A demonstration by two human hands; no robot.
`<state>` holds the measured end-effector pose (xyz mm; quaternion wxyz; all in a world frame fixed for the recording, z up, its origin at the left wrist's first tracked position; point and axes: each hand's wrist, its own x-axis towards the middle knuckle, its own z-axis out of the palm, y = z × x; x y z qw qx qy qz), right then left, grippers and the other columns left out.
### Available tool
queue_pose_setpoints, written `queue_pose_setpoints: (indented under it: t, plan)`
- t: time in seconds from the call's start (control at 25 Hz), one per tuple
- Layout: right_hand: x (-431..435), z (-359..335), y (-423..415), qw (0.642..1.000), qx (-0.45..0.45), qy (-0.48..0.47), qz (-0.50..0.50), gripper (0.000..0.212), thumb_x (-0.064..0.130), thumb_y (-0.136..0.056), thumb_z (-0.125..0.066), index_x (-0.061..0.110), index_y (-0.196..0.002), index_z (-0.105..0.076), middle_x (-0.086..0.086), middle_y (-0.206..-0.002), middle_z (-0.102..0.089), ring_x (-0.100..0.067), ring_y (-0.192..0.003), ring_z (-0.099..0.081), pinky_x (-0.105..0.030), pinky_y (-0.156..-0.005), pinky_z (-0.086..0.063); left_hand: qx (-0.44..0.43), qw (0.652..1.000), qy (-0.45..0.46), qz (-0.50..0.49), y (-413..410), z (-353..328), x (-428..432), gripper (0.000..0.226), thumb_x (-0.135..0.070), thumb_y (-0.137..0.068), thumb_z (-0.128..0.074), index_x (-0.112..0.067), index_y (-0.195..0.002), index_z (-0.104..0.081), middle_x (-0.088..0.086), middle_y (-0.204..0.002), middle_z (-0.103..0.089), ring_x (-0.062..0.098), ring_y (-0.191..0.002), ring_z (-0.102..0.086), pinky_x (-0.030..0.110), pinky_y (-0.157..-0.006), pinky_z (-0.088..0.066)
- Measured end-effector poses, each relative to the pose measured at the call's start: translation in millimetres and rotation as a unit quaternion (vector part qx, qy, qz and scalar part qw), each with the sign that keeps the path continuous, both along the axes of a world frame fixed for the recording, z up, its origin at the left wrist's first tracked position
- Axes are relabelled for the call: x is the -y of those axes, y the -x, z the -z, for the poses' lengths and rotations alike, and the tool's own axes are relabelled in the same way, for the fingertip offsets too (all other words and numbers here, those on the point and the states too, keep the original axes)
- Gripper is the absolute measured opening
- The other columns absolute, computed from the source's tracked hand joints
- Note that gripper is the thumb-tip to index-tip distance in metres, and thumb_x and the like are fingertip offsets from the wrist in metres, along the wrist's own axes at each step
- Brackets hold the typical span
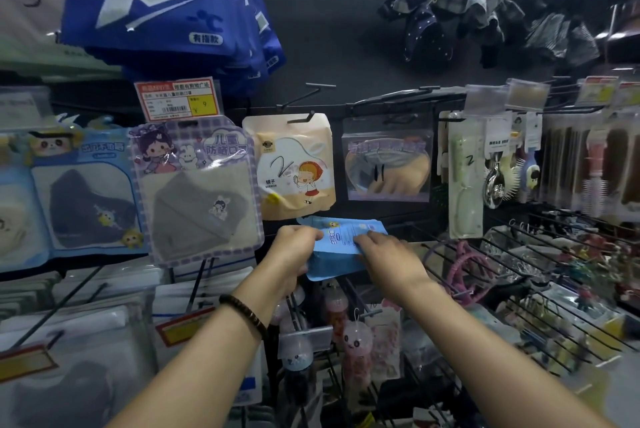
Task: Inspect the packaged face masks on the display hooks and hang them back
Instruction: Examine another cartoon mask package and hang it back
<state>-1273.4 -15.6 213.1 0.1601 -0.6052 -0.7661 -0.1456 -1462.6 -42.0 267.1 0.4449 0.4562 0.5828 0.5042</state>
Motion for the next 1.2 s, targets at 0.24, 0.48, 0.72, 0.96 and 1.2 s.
queue_pose_setpoints:
  t: [0.24, 0.48, 0.72, 0.96, 1.2]
  plan:
    - [3.2, 6.2, 1.6, 0.997, -0.008, -0.072, -0.019, 0.042, 0.020, -0.096, -0.057, 0.016, -0.138, -0.053, -0.011, -0.131, -0.063, -0.036, -0.117, -0.063, -0.049, -0.101, -0.052, 0.153, 0.988, 0.003, 0.004, -12.2, -4.7, 6.0, 0.022, -0.012, -0.104, -0.063, -0.005, -0.125, -0.064, 0.019, -0.115, -0.076, 0.030, -0.106, -0.074, 0.028, -0.064, -0.055]
    - [9.1, 7.5, -8.1, 0.966, -0.025, -0.247, -0.075, 0.050, 0.002, -0.074, -0.074, 0.016, -0.122, -0.075, -0.008, -0.115, -0.078, -0.035, -0.101, -0.077, -0.048, -0.083, -0.061, 0.198, 0.980, -0.033, 0.019, -12.5, 0.5, 21.1, 0.022, -0.010, -0.108, -0.052, -0.016, -0.128, -0.044, 0.017, -0.110, -0.077, 0.031, -0.090, -0.081, 0.038, -0.078, -0.061]
    - [47.5, 13.2, -21.4, 0.924, -0.096, -0.366, -0.053, 0.046, -0.002, -0.081, -0.071, 0.022, -0.120, -0.078, 0.002, -0.122, -0.077, -0.031, -0.115, -0.070, -0.052, -0.098, -0.043, 0.130, 0.989, -0.038, 0.058, 0.0, 7.3, 39.5, 0.048, 0.010, -0.103, -0.043, -0.023, -0.134, -0.026, 0.016, -0.122, -0.068, 0.036, -0.092, -0.081, 0.052, -0.093, -0.064]
    - [125.1, -13.9, -4.6, 0.900, -0.225, -0.363, -0.086, 0.031, 0.003, -0.093, -0.064, 0.027, -0.111, -0.071, 0.012, -0.105, -0.073, -0.018, -0.105, -0.068, -0.051, -0.089, -0.035, 0.050, 0.981, -0.098, 0.158, 18.7, 7.0, 70.3, 0.043, -0.013, -0.099, -0.073, -0.027, -0.132, -0.049, 0.005, -0.128, -0.067, 0.026, -0.115, -0.072, 0.053, -0.101, -0.060]
    - [191.0, -23.5, 33.5, 0.836, -0.486, -0.218, -0.132, 0.015, 0.016, -0.110, -0.056, 0.024, -0.104, -0.067, 0.008, -0.092, -0.072, -0.018, -0.084, -0.069, -0.052, -0.069, -0.055, 0.060, 0.937, -0.297, 0.174, 45.0, 1.7, 126.1, 0.022, -0.024, -0.106, -0.064, -0.029, -0.128, -0.063, -0.007, -0.126, -0.076, 0.009, -0.114, -0.073, 0.034, -0.098, -0.060]
